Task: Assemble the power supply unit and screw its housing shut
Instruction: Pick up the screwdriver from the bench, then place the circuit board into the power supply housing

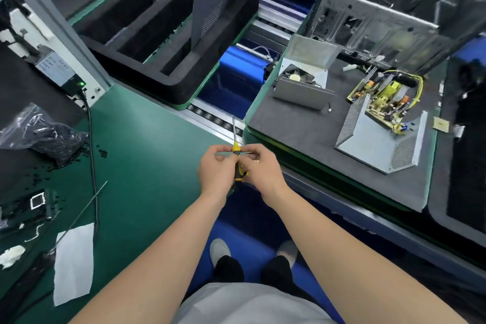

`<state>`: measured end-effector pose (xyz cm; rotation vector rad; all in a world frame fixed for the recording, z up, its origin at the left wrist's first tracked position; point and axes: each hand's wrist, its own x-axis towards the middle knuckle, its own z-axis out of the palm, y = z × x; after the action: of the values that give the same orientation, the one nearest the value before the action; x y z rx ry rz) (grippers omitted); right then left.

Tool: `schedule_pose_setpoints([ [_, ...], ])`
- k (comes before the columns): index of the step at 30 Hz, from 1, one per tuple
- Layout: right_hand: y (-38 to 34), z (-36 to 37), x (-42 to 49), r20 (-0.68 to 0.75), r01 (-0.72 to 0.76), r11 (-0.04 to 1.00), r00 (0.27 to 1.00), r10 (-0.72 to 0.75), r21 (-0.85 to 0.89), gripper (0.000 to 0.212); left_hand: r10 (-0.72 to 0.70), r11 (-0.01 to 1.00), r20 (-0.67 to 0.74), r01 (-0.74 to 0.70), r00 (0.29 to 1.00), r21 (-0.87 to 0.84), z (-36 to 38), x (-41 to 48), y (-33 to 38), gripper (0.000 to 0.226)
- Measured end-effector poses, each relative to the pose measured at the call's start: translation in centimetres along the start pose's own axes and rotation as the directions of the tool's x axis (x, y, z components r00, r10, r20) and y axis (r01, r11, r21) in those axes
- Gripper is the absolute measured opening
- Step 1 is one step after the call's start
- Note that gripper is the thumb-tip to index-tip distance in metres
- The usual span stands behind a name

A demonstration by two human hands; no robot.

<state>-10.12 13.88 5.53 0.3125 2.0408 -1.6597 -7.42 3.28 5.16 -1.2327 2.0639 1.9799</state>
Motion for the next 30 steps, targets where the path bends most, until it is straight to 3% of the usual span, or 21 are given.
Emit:
schedule_pose_setpoints([
  [8,-2.1,-10.6,-0.8,-0.232,0.134,0.986,0.967,-0.108,0.098,0.013,0.214,0.975,0.203,-0.222,0.956,0.015,8.7,-3.9,4.8,0.02],
  [16,-2.9,-22.6,-3.4,-0.435,0.247,0.953,0.888,-0.149,0.177,0.022,0.349,0.92,0.419,-0.392,0.838,0.018,18.7,-9.4,7.9,0.021],
  [21,-2.2,-28.9,-4.9,-0.543,0.292,0.934,0.828,-0.14,0.204,0.023,0.395,0.857,0.561,-0.512,0.727,0.06,24.3,-12.4,8.7,0.024],
  [27,-0.2,-34.5,-5.3,-0.597,0.282,0.926,0.798,-0.081,0.252,0.019,0.461,0.713,0.634,-0.685,0.621,0.152,29.3,-14.4,8.3,0.018],
  [30,1.0,-36.0,-4.7,-0.596,0.243,0.933,0.802,-0.038,0.267,0.019,0.532,0.564,0.647,-0.799,0.546,0.21,31.2,-14.6,7.8,0.02],
])
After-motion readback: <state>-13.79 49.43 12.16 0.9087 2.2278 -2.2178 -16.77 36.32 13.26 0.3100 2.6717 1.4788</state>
